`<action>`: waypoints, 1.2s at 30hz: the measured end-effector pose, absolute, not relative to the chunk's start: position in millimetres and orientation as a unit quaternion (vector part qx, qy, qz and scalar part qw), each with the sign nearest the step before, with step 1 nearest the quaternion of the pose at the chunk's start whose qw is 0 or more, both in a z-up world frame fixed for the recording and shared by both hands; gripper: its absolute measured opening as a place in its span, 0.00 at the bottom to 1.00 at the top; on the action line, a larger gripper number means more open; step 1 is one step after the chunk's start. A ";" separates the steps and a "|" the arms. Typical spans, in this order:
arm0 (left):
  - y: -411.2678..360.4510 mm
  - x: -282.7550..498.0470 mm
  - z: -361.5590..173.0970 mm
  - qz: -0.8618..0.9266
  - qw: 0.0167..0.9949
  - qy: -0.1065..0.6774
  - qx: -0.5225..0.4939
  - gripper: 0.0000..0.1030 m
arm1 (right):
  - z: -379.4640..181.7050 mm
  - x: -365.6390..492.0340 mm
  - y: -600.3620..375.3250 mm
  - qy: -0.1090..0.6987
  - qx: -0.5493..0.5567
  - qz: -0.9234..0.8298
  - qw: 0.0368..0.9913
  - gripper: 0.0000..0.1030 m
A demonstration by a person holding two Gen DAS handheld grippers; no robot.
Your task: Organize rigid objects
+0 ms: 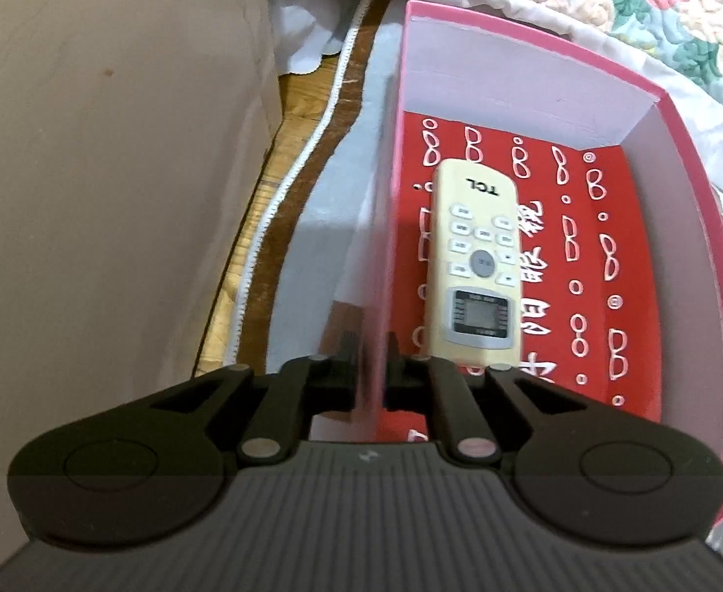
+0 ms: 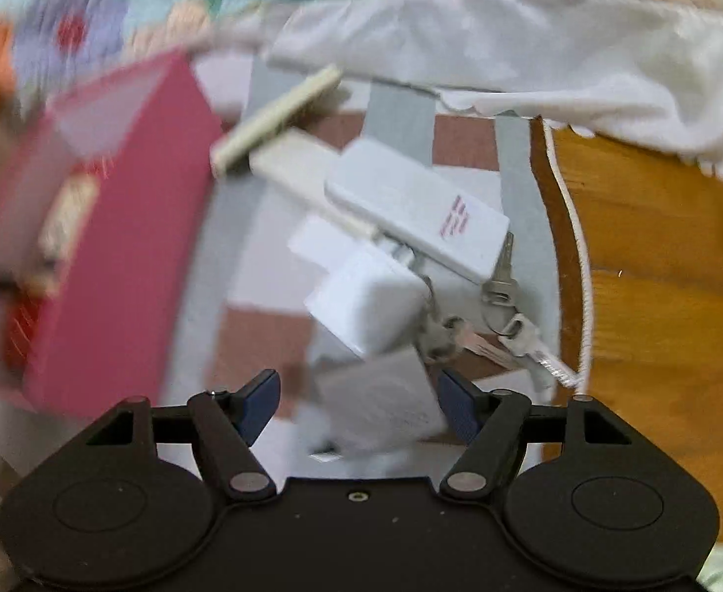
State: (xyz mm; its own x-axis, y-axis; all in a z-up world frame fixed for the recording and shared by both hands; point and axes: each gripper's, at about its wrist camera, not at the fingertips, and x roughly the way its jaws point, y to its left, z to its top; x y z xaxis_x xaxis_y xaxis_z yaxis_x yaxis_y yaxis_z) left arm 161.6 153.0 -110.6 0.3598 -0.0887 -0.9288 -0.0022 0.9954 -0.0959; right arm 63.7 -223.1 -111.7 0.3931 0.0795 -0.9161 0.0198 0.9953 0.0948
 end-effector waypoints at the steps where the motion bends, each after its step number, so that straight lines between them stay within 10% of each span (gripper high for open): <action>1: 156.1 162.9 -115.0 -0.029 0.819 0.571 -0.050 0.07 | -116.1 62.9 -221.6 0.554 0.021 0.028 0.832 0.73; 14: 153.6 171.6 -128.8 -0.045 0.821 0.568 -0.040 0.05 | -148.4 72.9 -218.0 0.579 -0.037 0.067 0.811 0.61; 29: 152.6 173.2 -128.0 -0.051 0.826 0.561 -0.033 0.05 | -13.7 64.9 -153.8 0.437 0.079 0.194 0.874 0.61; 36: 152.1 171.5 -128.0 -0.054 0.828 0.558 -0.030 0.05 | -46.5 122.0 -67.9 0.527 0.119 0.249 0.804 0.61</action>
